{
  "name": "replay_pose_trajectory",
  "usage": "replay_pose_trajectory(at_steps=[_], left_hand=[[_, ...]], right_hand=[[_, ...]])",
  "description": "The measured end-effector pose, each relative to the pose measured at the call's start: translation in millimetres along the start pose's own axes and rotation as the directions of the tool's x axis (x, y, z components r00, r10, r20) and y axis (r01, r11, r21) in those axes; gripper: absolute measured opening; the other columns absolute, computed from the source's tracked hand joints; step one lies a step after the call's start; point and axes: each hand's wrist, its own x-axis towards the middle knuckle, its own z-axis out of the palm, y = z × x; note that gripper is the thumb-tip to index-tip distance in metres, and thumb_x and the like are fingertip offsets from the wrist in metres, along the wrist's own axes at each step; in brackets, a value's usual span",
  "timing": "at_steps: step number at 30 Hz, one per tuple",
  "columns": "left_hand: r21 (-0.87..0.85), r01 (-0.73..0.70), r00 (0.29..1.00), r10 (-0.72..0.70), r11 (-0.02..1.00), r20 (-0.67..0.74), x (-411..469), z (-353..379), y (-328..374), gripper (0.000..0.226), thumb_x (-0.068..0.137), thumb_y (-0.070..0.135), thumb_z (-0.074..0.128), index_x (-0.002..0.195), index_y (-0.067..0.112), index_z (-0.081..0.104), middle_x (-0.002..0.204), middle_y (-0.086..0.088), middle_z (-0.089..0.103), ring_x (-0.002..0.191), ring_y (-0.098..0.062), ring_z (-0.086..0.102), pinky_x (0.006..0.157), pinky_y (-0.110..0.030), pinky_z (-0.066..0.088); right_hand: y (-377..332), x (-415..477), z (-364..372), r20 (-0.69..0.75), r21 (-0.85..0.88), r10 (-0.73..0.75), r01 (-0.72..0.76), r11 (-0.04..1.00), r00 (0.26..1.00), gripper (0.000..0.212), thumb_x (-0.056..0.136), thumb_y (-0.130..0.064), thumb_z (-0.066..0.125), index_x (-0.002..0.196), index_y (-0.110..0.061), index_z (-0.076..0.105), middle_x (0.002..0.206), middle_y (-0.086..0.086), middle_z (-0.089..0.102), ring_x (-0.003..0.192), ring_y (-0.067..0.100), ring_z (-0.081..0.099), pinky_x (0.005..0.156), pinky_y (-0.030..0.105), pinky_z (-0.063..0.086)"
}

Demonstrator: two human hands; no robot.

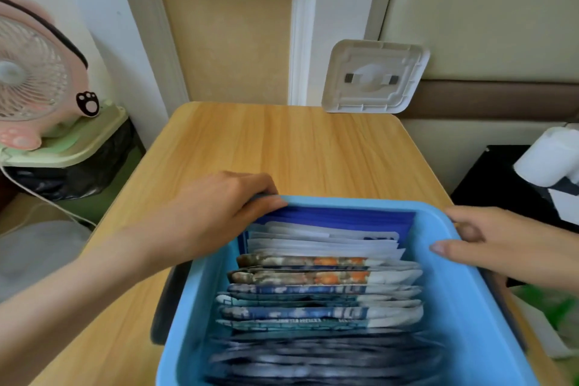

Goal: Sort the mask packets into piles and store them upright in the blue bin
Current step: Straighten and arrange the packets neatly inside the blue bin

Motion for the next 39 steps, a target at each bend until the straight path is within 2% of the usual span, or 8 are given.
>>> replay_pose_trajectory(at_steps=[3,5,9,14,18,25,35,39], left_hand=[[-0.052,-0.053,0.998,0.052,0.997,-0.025,10,7,-2,0.052,0.082,0.065,0.023,0.077,0.023,0.051,0.075,0.009,0.054,0.069,-0.009,0.051,0.062,-0.021,0.039],[-0.189,-0.004,0.999,-0.005,0.982,-0.045,9,2,-6,0.056,0.078,0.069,0.029,0.072,0.018,0.052,0.065,0.002,0.054,0.059,-0.011,0.049,0.055,-0.023,0.037],[-0.286,0.003,0.974,-0.068,0.958,-0.217,-4,2,2,0.062,0.077,0.069,0.036,0.064,0.009,0.046,0.049,0.007,0.036,0.043,-0.006,0.033,0.043,-0.016,0.024],[-0.424,0.024,0.88,-0.221,0.905,-0.421,2,59,4,0.071,0.08,0.073,0.03,0.054,0.008,0.041,0.042,-0.008,0.04,0.037,-0.009,0.035,0.041,-0.027,0.035],[-0.48,0.117,0.95,-0.239,0.87,-0.202,13,80,-5,0.078,0.073,0.081,0.028,0.078,0.009,0.058,0.064,-0.009,0.067,0.053,-0.015,0.064,0.057,-0.043,0.054],[-0.512,0.028,0.905,-0.239,0.859,-0.351,15,81,-10,0.06,0.078,0.078,0.032,0.087,0.025,0.059,0.065,-0.009,0.063,0.055,-0.023,0.058,0.052,-0.046,0.048],[-0.637,-0.095,0.621,-0.455,0.765,-0.639,35,76,8,0.058,0.089,0.051,0.036,0.066,-0.003,0.04,0.055,-0.001,0.036,0.049,-0.006,0.03,0.045,-0.02,0.027],[-0.651,-0.023,0.69,-0.459,0.759,-0.56,28,85,-4,0.08,0.085,0.071,0.032,0.071,-0.007,0.045,0.059,-0.022,0.043,0.051,-0.032,0.036,0.046,-0.042,0.033]], right_hand=[[-7,8,-2,-0.12,0.099,-0.108,0.12,0.988,0.987,0.013,0.083,-0.009,0.06,0.093,-0.008,0.069,0.087,0.013,0.074,0.08,0.021,0.07,0.083,0.047,0.054],[-29,11,-16,-0.241,-0.014,-0.233,0.236,0.972,0.942,0.008,0.082,-0.009,0.064,0.086,-0.004,0.067,0.078,0.019,0.069,0.067,0.018,0.058,0.069,0.034,0.047],[-112,10,-56,-0.397,-0.444,-0.57,0.393,0.805,0.72,0.008,0.07,-0.026,0.068,0.074,-0.021,0.063,0.055,-0.009,0.053,0.052,0.004,0.044,0.051,0.017,0.033],[-168,17,-48,-0.226,-0.666,-0.856,0.568,0.484,0.465,0.016,0.069,-0.029,0.063,0.085,-0.03,0.064,0.065,-0.013,0.052,0.058,0.0,0.046,0.056,0.009,0.033],[-153,57,-34,-0.123,-0.751,-0.853,0.514,0.414,0.508,0.027,0.08,-0.02,0.057,0.107,-0.024,0.061,0.087,-0.007,0.048,0.078,0.014,0.049,0.063,0.027,0.039],[-132,71,-84,-0.176,-0.677,-0.653,0.391,0.624,0.737,0.038,0.073,-0.051,0.068,0.098,-0.031,0.049,0.083,-0.011,0.054,0.072,0.007,0.05,0.059,0.025,0.035],[-132,65,-72,-0.427,-0.785,-0.883,0.405,0.469,0.196,0.02,0.075,-0.028,0.065,0.063,-0.019,0.05,0.055,-0.006,0.046,0.051,0.018,0.04,0.048,0.016,0.022],[-123,80,-57,-0.397,-0.745,-0.86,0.435,0.506,0.32,0.026,0.079,-0.025,0.064,0.067,-0.023,0.042,0.058,-0.008,0.044,0.053,0.015,0.04,0.048,0.021,0.022]])
